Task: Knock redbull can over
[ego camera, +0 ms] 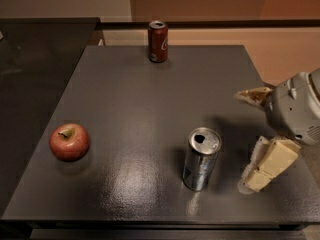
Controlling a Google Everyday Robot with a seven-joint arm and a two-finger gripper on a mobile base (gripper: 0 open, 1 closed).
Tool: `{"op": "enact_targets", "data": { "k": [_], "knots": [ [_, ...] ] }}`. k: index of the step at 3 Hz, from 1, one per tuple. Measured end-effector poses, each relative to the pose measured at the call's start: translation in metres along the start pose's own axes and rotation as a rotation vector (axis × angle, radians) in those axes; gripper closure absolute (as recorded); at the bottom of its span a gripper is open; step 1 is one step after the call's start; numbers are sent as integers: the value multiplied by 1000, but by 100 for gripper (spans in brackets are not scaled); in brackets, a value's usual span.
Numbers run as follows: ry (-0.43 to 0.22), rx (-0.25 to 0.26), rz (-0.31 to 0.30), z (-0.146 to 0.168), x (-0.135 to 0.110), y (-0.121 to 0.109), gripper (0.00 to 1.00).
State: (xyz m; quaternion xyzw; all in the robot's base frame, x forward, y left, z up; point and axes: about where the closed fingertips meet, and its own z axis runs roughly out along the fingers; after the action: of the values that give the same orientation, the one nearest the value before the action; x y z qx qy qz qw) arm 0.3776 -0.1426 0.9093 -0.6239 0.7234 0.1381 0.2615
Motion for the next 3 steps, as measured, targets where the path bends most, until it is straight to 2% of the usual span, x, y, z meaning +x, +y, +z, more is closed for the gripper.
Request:
{"op": "enact_targets", "data": {
  "k": [2,3],
  "knots": [
    [-152,-85,30,37,-21,14,0],
    [-216,-127,48,43,-30,21,0]
  ]
}}
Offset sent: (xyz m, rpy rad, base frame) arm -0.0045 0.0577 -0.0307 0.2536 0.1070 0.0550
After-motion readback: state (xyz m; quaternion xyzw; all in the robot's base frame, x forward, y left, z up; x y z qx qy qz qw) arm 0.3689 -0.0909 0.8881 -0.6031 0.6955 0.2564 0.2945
